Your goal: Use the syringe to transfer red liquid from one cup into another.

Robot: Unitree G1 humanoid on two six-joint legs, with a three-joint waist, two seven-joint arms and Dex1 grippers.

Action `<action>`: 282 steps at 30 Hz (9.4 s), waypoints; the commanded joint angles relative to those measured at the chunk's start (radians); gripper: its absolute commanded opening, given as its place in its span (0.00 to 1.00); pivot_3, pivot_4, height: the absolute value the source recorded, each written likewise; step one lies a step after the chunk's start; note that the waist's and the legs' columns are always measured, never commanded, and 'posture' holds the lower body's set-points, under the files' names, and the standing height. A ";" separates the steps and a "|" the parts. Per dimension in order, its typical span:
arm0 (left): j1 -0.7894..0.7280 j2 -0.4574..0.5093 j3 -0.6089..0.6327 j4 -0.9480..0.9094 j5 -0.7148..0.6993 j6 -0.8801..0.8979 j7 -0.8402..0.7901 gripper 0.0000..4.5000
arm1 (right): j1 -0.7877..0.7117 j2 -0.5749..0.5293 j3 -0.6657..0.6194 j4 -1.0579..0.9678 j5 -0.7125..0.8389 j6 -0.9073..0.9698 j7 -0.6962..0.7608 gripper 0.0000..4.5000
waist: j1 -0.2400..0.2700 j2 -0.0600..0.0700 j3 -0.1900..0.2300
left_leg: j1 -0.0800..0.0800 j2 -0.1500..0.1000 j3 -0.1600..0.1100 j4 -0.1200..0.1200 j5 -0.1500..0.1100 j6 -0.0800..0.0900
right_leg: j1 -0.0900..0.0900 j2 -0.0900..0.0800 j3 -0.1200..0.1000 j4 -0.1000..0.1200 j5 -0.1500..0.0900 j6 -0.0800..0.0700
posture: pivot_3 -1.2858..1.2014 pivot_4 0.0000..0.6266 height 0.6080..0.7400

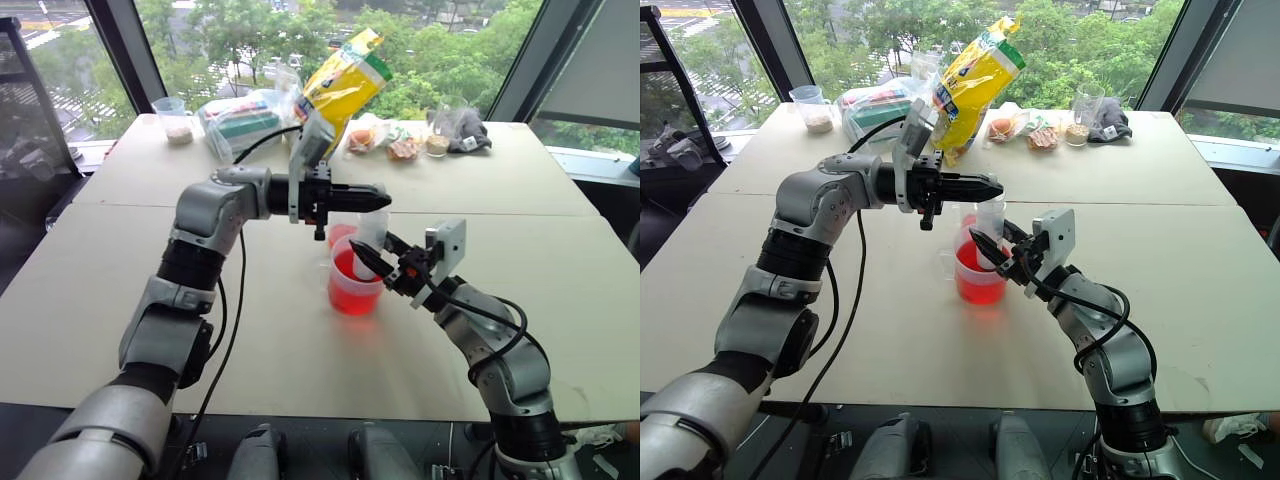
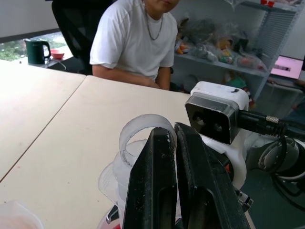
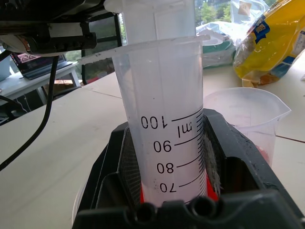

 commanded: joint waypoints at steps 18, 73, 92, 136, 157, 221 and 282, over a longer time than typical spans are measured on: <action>-0.103 -0.018 0.101 -0.025 -0.036 -0.046 0.031 0.01 | 0.019 -0.010 0.063 -0.003 0.018 0.029 0.045 0.31 | 0.000 0.000 0.000 | 0.000 0.000 0.000 0.000 0.000 0.000 | 0.000 0.000 0.000 0.000 0.000 0.000 | 0.52 0.24 1.00; 0.054 0.091 0.070 -0.161 -0.034 0.027 0.009 0.99 | -0.083 -0.042 -0.039 -0.157 0.104 0.146 -0.021 0.31 | -0.001 0.000 0.000 | 0.000 0.000 0.000 0.000 0.000 0.000 | 0.000 0.000 0.000 0.000 0.000 0.000 | 0.52 0.24 1.00; 0.141 0.268 0.201 -0.153 -0.041 0.044 0.135 0.99 | -0.458 -0.111 -0.115 0.098 0.120 0.117 0.014 0.31 | 0.000 0.000 0.000 | 0.000 0.000 0.000 0.000 0.000 0.000 | 0.000 -0.001 0.000 0.001 0.000 0.000 | 0.52 0.24 1.00; -0.300 0.008 0.119 0.448 0.143 -0.376 -0.013 0.99 | -0.641 0.059 -0.067 0.791 -0.106 -0.335 0.137 0.31 | -0.003 0.001 0.000 | -0.001 0.001 0.006 -0.002 0.001 -0.001 | -0.002 -0.001 0.000 -0.001 0.000 0.000 | 0.52 0.24 1.00; -0.400 -0.078 0.156 0.688 0.231 -0.508 -0.025 0.07 | -0.632 0.053 -0.062 0.756 -0.118 -0.321 0.140 0.31 | -0.006 0.001 0.000 | -0.001 0.001 0.006 -0.002 0.000 -0.001 | -0.002 0.000 0.000 -0.001 0.000 0.000 | 0.52 0.24 1.00; -0.131 0.153 0.200 0.370 0.213 -0.282 -0.057 0.99 | -0.612 0.046 -0.059 0.557 -0.065 -0.118 0.118 0.31 | -0.009 0.001 0.000 | -0.001 0.001 0.004 -0.002 0.000 -0.001 | -0.002 0.000 0.000 0.000 0.000 0.000 | 0.52 0.24 1.00; 0.342 0.393 0.136 -0.313 -0.010 0.087 -0.074 1.00 | -0.360 -0.605 -0.428 -0.072 0.490 1.187 -0.054 0.99 | 0.000 0.000 0.000 | -0.003 0.001 0.002 -0.003 -0.001 0.002 | -0.003 -0.001 0.001 -0.002 0.000 0.000 | 0.52 0.24 1.00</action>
